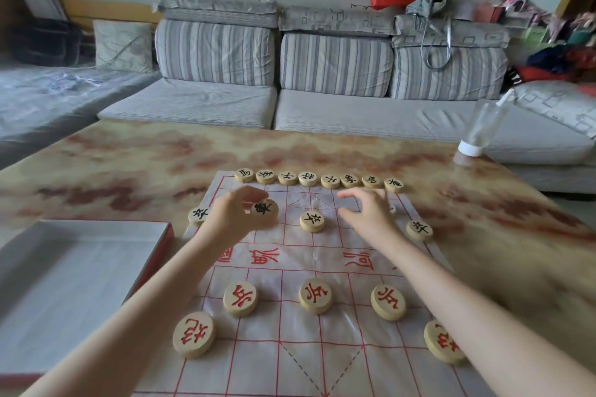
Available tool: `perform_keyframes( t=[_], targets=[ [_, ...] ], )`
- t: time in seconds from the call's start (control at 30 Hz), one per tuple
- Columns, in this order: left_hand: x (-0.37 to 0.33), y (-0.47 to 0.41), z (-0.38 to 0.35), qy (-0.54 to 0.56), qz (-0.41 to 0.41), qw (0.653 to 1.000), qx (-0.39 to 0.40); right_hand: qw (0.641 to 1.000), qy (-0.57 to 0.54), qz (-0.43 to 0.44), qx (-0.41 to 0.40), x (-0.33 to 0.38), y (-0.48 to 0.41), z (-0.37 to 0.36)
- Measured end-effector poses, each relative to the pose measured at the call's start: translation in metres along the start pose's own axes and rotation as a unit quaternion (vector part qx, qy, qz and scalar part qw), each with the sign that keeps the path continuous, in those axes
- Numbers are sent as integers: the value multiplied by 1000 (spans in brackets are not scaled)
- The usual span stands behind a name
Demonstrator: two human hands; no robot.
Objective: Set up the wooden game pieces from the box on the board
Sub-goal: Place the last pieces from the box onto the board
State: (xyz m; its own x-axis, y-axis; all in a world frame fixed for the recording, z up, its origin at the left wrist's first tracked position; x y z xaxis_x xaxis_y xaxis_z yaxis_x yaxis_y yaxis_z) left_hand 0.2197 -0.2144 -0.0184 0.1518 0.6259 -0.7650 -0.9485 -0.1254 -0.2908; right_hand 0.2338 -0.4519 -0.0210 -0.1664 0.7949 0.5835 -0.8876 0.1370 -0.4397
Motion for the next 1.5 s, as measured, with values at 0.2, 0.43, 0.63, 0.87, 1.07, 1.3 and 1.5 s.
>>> perform_keyframes(
  t=[0.2, 0.43, 0.63, 0.87, 1.07, 1.3, 1.5],
  targets=[
    [41, -46, 16, 17, 59, 994, -90, 982, -159, -2, 97, 61, -4, -57],
    [77, -109, 12, 7, 97, 988, -117, 976, -158, 31, 147, 84, -14, -92],
    [95, -144, 4, -10, 91, 990, -108, 972, -180, 45, 140, 86, -27, -96],
    [116, -155, -4, -33, 109, 988, -102, 971, -171, 61, 157, 80, -24, -103],
    [122, -155, -8, -33, 110, 989, -95, 974, -142, 92, 148, 82, -13, -97],
    [113, -150, 12, -37, 112, 988, -100, 977, -62, 136, 156, 91, 0, -82],
    [80, -113, 40, 21, 104, 981, -160, 978, -85, 103, 158, 103, 18, -53]
  ],
)
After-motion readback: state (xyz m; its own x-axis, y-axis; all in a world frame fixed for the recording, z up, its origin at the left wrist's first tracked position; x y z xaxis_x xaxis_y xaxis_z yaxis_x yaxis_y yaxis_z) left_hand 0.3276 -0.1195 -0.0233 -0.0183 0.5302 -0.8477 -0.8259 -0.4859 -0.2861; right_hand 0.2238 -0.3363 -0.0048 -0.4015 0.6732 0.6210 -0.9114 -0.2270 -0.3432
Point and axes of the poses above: each hand's wrist, its own y-axis away from the middle knuckle, its own z-axis out of the back of the hand, x = y × z, the point moved 4 cm from there along -y, towards the middle knuckle, and after that the axes turned 11 degrees about -x, right-handed, at the moved point
